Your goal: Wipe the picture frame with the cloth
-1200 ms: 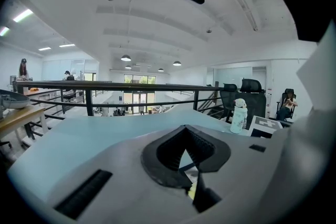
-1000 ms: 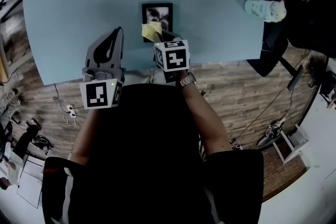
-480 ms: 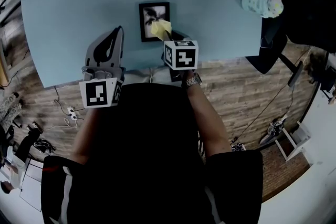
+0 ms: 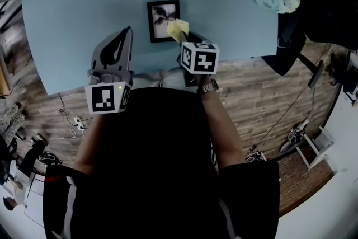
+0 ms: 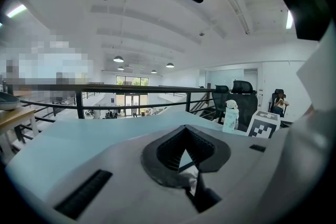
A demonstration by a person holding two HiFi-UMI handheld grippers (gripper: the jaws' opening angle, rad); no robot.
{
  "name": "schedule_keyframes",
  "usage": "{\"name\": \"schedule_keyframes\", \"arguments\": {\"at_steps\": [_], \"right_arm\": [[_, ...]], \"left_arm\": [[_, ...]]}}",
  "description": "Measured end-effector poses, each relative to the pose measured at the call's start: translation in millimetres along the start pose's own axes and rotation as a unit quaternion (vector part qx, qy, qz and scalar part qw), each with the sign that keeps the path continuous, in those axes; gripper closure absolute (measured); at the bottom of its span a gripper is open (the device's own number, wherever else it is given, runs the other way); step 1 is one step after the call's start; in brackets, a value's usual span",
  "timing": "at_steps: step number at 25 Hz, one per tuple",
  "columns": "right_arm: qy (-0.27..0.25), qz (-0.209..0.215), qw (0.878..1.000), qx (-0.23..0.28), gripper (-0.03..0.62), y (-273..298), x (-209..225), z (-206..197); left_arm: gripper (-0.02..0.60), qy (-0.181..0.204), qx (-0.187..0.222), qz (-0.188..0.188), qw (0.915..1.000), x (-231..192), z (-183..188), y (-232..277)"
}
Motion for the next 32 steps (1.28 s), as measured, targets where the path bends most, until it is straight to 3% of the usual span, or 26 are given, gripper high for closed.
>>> {"name": "schedule_keyframes", "arguments": {"at_steps": [9,21,32], "right_arm": [[-0.016,0.023,0.999,0.022,0.557,-16,-26,4],[-0.078,0.065,0.995,-0.008,0.557,3,-82,-7],[-0.079,0.064,0.994,-0.033,0.559,26,-77,-14]], "left_arm": [[0.581,0.005,0.004,-0.001,1.0000,-2,-1,-9],[0.581,-0.004,0.006,0.024,0.9997,-19,-4,-26],[0.581,-0.006,-0.007,0.028,0.9996,-20,-10,-21]]}}
Point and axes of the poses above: the fingertips, and each gripper's own axes: y forward along the fingers, x to its right, z out of its top, the point moved 5 cm from there along -y, backward along the fingers, and after that the axes turned 2 degrees about -x, right-handed, at the moved point
